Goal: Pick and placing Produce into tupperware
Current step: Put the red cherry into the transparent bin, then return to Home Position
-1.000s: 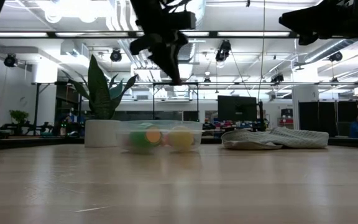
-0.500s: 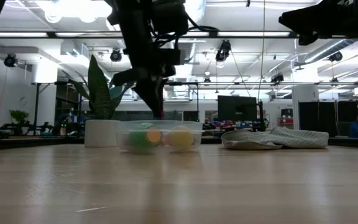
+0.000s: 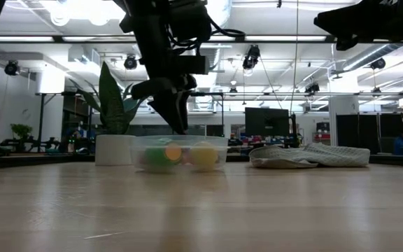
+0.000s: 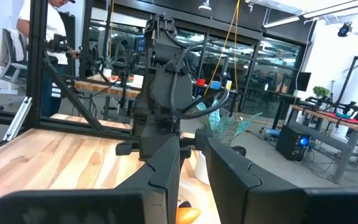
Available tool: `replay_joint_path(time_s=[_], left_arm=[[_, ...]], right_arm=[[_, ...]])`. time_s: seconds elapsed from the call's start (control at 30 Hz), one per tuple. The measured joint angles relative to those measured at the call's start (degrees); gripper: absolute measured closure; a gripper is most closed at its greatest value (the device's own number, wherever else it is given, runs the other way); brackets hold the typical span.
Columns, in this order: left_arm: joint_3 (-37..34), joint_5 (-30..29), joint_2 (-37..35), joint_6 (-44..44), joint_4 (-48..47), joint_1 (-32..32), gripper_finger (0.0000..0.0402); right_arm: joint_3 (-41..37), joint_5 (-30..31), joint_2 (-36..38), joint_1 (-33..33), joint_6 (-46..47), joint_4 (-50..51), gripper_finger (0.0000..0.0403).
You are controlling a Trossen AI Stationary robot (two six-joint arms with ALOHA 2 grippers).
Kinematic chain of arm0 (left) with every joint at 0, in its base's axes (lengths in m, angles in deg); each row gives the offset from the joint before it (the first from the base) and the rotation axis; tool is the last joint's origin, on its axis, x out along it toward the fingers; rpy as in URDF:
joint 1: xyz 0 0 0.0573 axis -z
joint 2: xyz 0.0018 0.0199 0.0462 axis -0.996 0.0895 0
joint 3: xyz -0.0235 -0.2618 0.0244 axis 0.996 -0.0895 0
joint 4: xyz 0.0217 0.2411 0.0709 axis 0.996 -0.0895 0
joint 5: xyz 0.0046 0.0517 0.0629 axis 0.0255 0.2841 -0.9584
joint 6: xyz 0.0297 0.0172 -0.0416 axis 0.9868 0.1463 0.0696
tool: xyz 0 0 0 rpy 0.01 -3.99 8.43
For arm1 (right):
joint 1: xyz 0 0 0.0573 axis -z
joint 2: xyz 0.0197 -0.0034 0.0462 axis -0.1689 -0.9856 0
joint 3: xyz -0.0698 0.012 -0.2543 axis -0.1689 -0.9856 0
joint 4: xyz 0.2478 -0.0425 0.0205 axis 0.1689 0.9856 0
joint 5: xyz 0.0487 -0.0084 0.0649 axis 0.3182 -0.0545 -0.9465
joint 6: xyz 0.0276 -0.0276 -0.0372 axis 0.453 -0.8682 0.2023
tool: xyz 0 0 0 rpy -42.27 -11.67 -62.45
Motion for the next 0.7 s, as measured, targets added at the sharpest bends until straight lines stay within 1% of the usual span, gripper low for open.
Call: replay_joint_path(time_s=[0.13,0.23,0.3,0.37,0.47,0.53,0.67,0.7], left_arm=[[0.0,0.36,-0.01,-0.02,1.23,0.02,0.0261],[0.0,0.39,-0.03,-0.4,3.49,0.11,0.0243],[-0.02,0.69,-0.22,-1.67,7.35,0.31,0.0242],[-0.02,2.58,-1.12,-2.25,13.27,0.53,0.0245],[-0.18,7.59,-3.29,-3.1,24.6,0.61,0.0254],[-0.8,9.48,-4.74,-3.19,32.29,0.65,0.0261],[-3.43,13.75,-9.88,-3.18,42.62,0.61,0.0278],[-5.02,15.09,-11.93,-3.28,45.07,0.59,0.0282]], right_arm=[[0.0,0.0,0.0,0.0,0.0,0.0,0.0332],[0.0,0.0,0.0,-0.01,0.0,0.01,0.0332],[0.0,0.0,0.0,-0.01,0.0,0.0,0.0332],[0.0,0.0,0.0,-0.01,0.01,0.02,0.0332],[0.0,0.0,0.0,-0.01,0.02,0.02,0.0332],[0.0,0.01,-0.02,-0.01,0.21,0.03,0.0332],[0.0,-0.01,-0.09,-0.01,0.7,0.11,0.0332],[0.0,-0.15,-0.09,-0.01,0.7,0.15,0.0332]])
